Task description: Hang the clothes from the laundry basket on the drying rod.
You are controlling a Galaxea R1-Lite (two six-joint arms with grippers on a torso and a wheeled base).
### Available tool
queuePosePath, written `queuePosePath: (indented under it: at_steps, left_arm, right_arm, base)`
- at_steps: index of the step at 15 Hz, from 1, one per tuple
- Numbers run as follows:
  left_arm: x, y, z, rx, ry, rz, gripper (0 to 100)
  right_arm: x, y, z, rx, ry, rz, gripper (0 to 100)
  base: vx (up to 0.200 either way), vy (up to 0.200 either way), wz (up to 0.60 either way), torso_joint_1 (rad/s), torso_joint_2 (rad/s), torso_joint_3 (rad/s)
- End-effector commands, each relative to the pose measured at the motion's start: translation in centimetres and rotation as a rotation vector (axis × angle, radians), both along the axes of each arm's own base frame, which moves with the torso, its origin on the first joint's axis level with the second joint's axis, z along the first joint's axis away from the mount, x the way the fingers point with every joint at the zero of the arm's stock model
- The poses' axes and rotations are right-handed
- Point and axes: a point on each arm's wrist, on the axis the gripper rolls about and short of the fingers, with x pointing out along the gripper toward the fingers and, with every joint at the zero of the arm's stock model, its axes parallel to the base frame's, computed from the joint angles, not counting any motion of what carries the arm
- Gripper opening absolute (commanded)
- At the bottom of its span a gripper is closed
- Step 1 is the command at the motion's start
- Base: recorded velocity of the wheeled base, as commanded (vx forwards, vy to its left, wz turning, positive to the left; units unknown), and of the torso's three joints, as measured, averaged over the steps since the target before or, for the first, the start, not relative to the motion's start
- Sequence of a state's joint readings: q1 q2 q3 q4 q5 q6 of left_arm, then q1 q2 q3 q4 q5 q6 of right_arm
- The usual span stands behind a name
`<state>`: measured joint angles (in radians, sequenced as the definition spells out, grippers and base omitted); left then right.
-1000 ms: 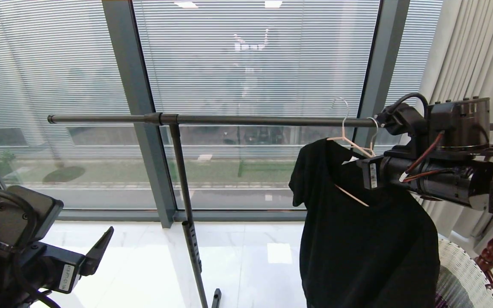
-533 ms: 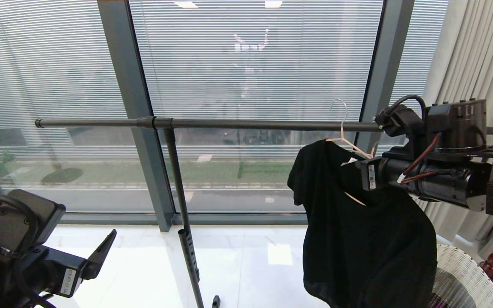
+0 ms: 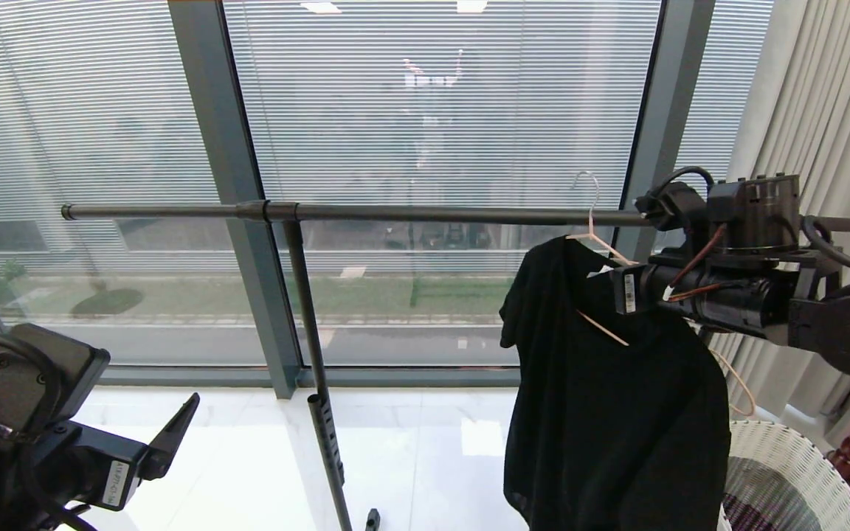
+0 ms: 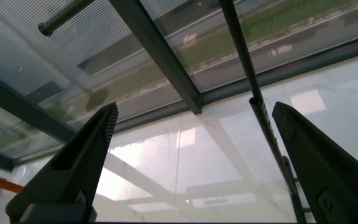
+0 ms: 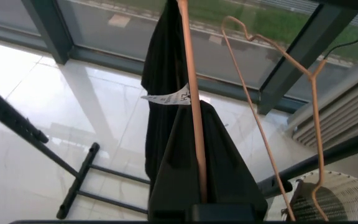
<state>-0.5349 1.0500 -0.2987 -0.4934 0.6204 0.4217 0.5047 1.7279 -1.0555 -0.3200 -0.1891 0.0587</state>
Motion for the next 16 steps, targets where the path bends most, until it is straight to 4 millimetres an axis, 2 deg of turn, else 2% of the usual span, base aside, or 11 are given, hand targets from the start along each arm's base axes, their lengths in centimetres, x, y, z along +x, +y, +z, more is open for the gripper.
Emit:
queuePosePath:
  at_steps: [1,3,6,16]
  left_arm:
    - [-0.1,0.1,0.0,-0.003,-0.006,0.000,100]
    - [-0.3,0.2,0.1,-0.007,-0.012,0.002,100]
    - [-0.4,0.2,0.2,-0.009,-0.019,0.001,100]
    - [-0.7,0.4,0.4,-0.016,-0.035,0.004,100]
  right_arm:
    - [0.9,0.4,-1.2,-0.016,0.029,-0.002,0]
    - [1.5,0.7,-2.0,-0.026,0.047,-0.002,0]
    - [2.5,1.2,-2.0,-0.018,0.039,-0.004,0]
    - [3.2,1.2,-2.7,-0.022,0.057,-0.017,0]
  base:
    - [0.000,0.000,0.00,0.000,0.00,0.000]
    - [0.000,0.000,0.00,0.000,0.00,0.000]
    - [0.000,0.000,0.00,0.000,0.00,0.000]
    - [0.000,0.000,0.00,0.000,0.00,0.000]
